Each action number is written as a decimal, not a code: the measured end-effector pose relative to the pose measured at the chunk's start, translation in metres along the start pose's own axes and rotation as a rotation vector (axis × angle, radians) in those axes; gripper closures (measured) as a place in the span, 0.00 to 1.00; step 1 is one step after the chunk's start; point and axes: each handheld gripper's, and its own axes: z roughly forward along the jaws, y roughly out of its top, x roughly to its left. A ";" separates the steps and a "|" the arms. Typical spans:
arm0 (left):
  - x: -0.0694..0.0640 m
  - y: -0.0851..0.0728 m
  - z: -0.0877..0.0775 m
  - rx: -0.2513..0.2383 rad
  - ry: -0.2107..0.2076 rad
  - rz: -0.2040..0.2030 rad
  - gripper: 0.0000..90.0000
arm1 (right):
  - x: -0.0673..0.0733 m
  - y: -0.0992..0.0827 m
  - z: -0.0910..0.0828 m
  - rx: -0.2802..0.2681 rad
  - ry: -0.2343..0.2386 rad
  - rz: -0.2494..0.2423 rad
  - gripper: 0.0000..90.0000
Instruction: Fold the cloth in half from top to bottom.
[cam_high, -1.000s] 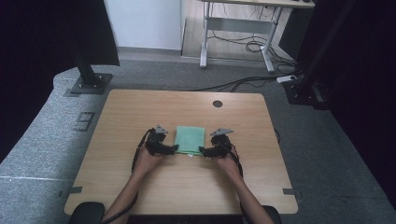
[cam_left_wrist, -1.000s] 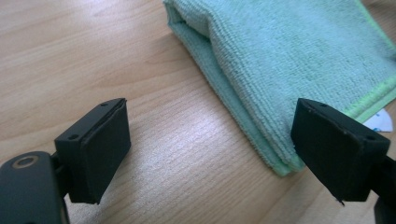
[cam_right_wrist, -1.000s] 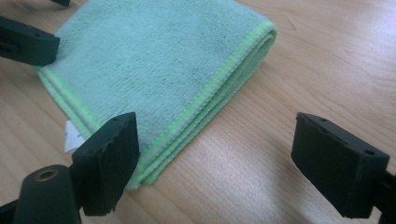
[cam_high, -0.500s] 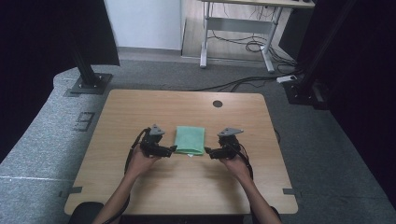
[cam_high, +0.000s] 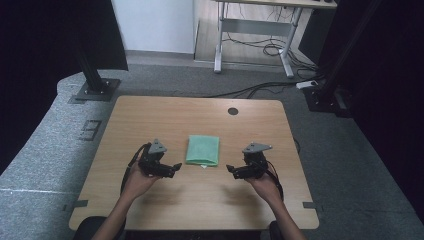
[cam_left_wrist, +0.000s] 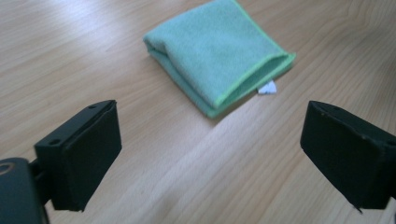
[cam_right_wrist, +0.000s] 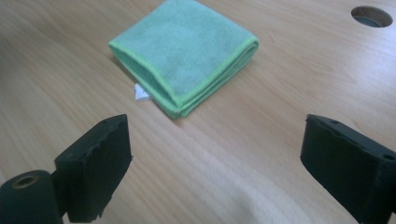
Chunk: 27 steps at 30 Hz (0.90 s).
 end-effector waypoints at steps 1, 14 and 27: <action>-0.001 -0.002 -0.001 0.003 0.004 0.004 0.05 | 0.001 -0.003 -0.002 0.004 0.002 -0.002 0.08; -0.005 -0.049 0.004 0.053 0.031 0.016 0.00 | 0.001 -0.040 -0.008 0.038 -0.012 0.032 0.00; -0.003 -0.067 0.025 0.139 0.010 -0.018 0.00 | -0.001 -0.072 0.011 0.080 -0.014 0.046 0.00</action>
